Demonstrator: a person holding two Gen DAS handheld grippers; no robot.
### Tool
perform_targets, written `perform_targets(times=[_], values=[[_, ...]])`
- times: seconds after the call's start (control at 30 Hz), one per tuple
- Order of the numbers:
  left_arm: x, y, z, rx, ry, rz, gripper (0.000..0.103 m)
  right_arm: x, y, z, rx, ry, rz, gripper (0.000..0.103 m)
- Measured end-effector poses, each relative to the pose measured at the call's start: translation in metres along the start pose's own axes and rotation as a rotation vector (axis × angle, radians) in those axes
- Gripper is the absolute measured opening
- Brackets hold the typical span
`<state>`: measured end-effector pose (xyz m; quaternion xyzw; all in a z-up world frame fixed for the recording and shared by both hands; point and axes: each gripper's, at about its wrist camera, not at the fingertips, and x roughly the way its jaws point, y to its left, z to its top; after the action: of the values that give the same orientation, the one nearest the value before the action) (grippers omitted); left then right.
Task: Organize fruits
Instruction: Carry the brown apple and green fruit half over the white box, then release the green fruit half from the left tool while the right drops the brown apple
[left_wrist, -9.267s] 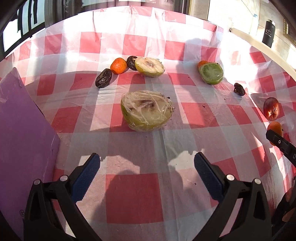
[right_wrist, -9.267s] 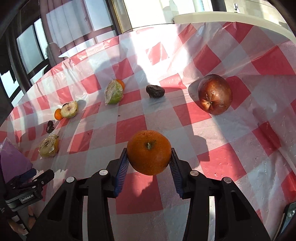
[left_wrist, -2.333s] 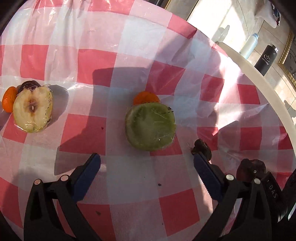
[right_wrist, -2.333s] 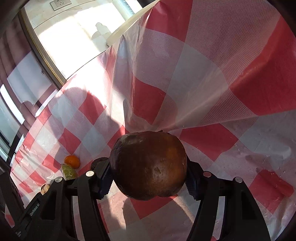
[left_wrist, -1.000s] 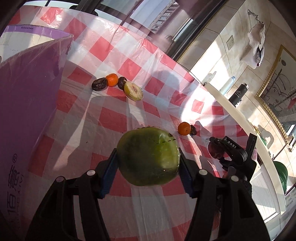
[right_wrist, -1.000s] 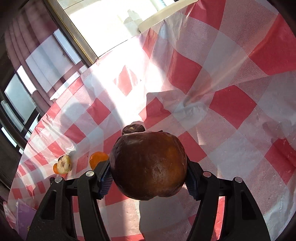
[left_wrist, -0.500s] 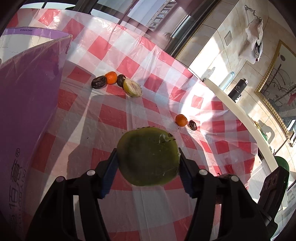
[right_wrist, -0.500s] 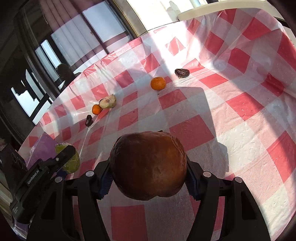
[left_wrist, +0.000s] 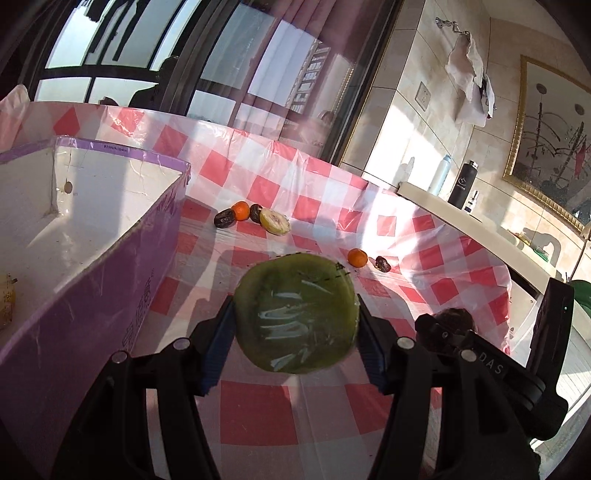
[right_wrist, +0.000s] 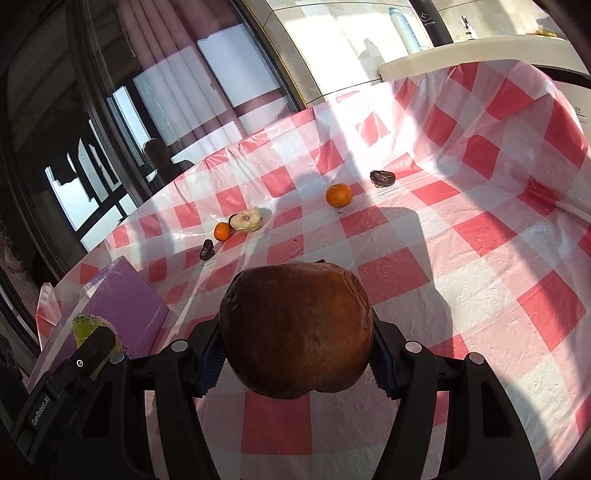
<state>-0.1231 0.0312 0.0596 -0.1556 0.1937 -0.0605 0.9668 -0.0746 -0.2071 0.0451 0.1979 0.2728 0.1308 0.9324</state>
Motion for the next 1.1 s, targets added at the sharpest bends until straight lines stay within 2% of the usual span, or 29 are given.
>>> perform_targets(times=[0.23,0.33,0.43,0.57,0.73,0.83,0.9,1.0,1.07,1.1], values=[[-0.062,-0.015,0.001,0.125,-0.181,0.069,0.061,-0.020,0.017,-0.005,-0.057,-0.088,0.130,0.064],[-0.091,-0.010,0.008,0.125,-0.272,0.105,0.061,-0.027,0.024,-0.006,-0.066,-0.133,0.181,0.064],[-0.118,0.000,0.015,0.103,-0.369,0.178,0.061,-0.029,0.038,-0.008,-0.096,-0.147,0.221,0.064],[-0.141,0.029,0.023,0.041,-0.435,0.289,0.061,-0.030,0.072,-0.011,-0.151,-0.128,0.290,0.064],[-0.150,0.070,0.036,-0.010,-0.406,0.385,0.061,-0.032,0.143,-0.013,-0.302,-0.084,0.392,0.064],[-0.151,0.093,0.046,-0.042,-0.364,0.418,0.061,-0.026,0.189,-0.016,-0.392,-0.031,0.432,0.064],[-0.148,0.106,0.054,-0.044,-0.306,0.438,0.061,-0.017,0.217,-0.022,-0.448,0.020,0.459,0.064],[-0.139,0.127,0.063,-0.045,-0.185,0.461,0.061,0.001,0.263,-0.038,-0.598,0.105,0.423,0.064],[-0.133,0.142,0.068,-0.055,-0.103,0.519,0.060,0.018,0.285,-0.050,-0.687,0.188,0.370,0.064],[-0.131,0.151,0.070,-0.063,-0.066,0.522,0.060,0.026,0.294,-0.055,-0.733,0.232,0.335,0.064]])
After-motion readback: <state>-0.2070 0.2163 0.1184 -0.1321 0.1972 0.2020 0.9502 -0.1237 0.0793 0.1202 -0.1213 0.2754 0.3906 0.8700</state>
